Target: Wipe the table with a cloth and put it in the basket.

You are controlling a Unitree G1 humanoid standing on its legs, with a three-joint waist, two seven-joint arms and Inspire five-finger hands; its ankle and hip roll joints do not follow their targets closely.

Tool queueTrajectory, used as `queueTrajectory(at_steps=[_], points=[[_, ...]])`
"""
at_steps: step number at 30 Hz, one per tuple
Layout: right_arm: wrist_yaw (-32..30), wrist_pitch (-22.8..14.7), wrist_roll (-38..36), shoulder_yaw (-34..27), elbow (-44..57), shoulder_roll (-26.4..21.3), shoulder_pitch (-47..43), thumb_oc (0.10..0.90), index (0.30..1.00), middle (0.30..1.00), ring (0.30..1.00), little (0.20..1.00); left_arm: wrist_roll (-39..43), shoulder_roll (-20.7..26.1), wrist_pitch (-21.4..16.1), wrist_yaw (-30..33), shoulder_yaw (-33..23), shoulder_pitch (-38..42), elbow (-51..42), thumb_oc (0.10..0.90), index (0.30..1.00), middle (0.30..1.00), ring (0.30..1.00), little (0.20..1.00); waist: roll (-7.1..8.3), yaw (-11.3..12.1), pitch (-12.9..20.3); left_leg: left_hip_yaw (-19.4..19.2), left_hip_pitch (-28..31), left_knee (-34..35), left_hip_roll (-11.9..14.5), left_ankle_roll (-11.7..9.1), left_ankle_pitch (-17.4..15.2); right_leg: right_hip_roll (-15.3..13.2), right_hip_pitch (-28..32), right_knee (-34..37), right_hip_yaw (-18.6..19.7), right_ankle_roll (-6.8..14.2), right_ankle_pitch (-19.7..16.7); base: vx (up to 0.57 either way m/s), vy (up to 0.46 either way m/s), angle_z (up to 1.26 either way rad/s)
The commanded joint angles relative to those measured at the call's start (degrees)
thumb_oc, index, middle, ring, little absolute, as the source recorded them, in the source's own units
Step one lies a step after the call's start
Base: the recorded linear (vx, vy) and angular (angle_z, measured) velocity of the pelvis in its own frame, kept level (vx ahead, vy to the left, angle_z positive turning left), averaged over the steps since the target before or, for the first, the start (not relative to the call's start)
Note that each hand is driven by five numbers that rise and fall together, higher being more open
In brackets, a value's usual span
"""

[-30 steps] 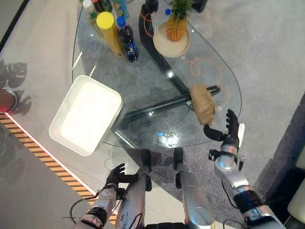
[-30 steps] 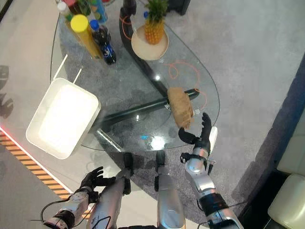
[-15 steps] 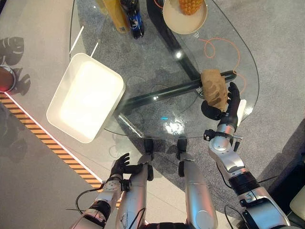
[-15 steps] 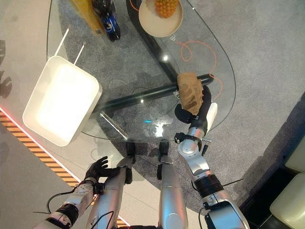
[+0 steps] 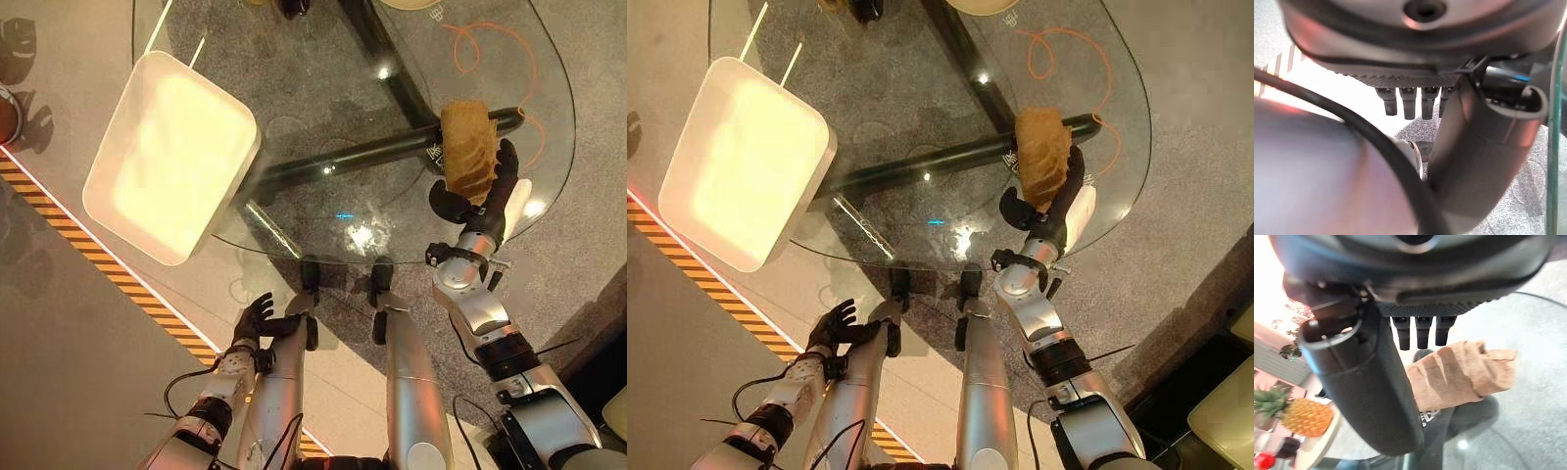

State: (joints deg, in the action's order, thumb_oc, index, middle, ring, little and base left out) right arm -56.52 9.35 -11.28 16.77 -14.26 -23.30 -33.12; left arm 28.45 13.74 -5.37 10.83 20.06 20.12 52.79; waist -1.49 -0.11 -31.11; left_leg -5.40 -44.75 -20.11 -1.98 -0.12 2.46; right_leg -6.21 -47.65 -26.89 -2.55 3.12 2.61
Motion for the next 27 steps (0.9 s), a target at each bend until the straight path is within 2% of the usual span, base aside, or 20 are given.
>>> queueTrajectory(at_steps=[1, 10, 17, 20, 27], points=[[-5.0, -1.1, 2.2, -1.7, 5.9, -5.0, -0.5, 0.8, 0.9, 0.9, 0.9, 0.9, 0.3, -1.7, 2.3, 2.1, 2.7, -6.5, 1.8, 0.8, 0.9, 0.9, 0.9, 0.9, -1.62, -0.7, 1.3, 2.0, -2.6, -6.8, -2.8, 0.9, -6.8, 2.3, -1.4, 1.7, -2.1, 0.2, -1.5, 0.0, 0.0, 0.0], [-8.1, 2.7, -1.4, -1.0, 1.3, -7.0, -4.4, 0.8, 0.9, 0.9, 0.9, 0.9, 1.6, -1.8, 1.9, 2.1, 3.6, -5.4, 1.7, 0.8, 0.9, 0.9, 0.9, 0.9, -2.3, -0.1, 1.3, 2.1, -7.0, -8.7, -2.7, 0.8, -6.9, 2.4, -5.9, -0.3, -1.8, 0.4, -1.7, 0.03, 0.01, 0.01], [-6.9, 3.1, -3.8, -1.3, -1.8, -9.2, -8.8, 0.8, 0.9, 0.9, 0.9, 0.9, 2.6, -1.4, 2.2, 2.3, 4.4, -4.8, 0.7, 0.8, 0.9, 0.9, 0.9, 0.9, -3.03, 0.5, 1.3, 2.2, -9.6, -10.0, -2.8, 0.8, -7.1, 2.1, -8.4, -1.6, -1.9, 0.5, -1.8, 0.01, 0.007, 0.01], [-5.7, 4.3, -6.3, -0.4, -4.1, -10.5, -12.8, 0.8, 0.9, 0.9, 0.9, 0.9, 3.3, -1.1, 3.0, 2.3, 4.8, -4.3, 0.1, 0.8, 0.9, 0.9, 0.9, 0.9, -3.54, 1.1, 1.3, 2.5, -11.5, -10.7, -2.9, 0.6, -6.9, 2.0, -10.3, -2.8, -1.7, 0.5, -1.7, 0.02, 0.015, 0.0], [-5.4, 4.1, -10.9, 1.2, -9.0, -10.8, -16.4, 0.8, 0.9, 0.9, 0.9, 0.9, 4.3, -0.9, 2.8, 2.1, 5.6, -4.1, 0.0, 0.8, 0.9, 0.9, 0.9, 0.9, -4.11, 1.8, 1.3, 2.7, -13.2, -10.8, -3.0, 0.7, -6.5, 1.8, -12.2, -3.6, -2.0, 0.2, -1.7, 0.01, 0.005, 0.04]])
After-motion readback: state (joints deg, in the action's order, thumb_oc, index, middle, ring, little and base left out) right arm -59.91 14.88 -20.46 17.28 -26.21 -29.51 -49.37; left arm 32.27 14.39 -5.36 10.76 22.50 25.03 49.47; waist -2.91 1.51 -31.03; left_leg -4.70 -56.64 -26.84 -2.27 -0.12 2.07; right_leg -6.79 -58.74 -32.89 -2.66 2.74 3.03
